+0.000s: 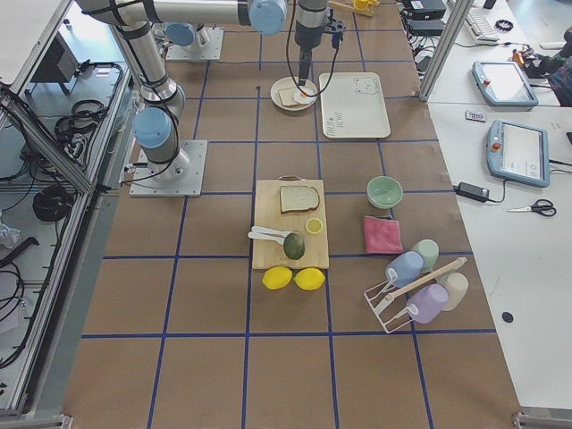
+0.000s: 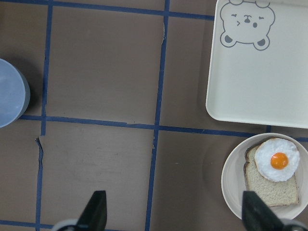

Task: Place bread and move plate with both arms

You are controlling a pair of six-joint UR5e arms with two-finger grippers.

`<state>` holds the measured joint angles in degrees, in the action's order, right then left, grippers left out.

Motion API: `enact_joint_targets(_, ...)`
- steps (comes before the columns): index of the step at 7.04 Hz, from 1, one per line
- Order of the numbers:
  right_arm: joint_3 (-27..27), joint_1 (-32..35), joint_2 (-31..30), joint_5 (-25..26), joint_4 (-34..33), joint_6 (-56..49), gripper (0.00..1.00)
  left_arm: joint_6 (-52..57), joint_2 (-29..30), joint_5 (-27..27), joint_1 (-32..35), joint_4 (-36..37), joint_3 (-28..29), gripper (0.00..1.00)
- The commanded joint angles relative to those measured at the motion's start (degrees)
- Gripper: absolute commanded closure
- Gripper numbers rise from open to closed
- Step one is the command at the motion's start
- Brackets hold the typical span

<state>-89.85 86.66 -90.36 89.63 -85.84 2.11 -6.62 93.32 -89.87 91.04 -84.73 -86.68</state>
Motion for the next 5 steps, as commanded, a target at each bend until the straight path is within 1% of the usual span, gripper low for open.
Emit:
enact_joint_targets(1, 0.0, 0.0, 0.0, 0.1, 0.0, 0.0, 0.00, 0.0, 0.0, 0.0, 0.0, 0.0, -0.1, 0.00)
enact_joint_targets(5, -0.1, 0.0, 0.0, 0.2, 0.0, 0.1, 0.00, -0.1, -0.2, 0.1, 0.0, 0.0, -0.6, 0.00)
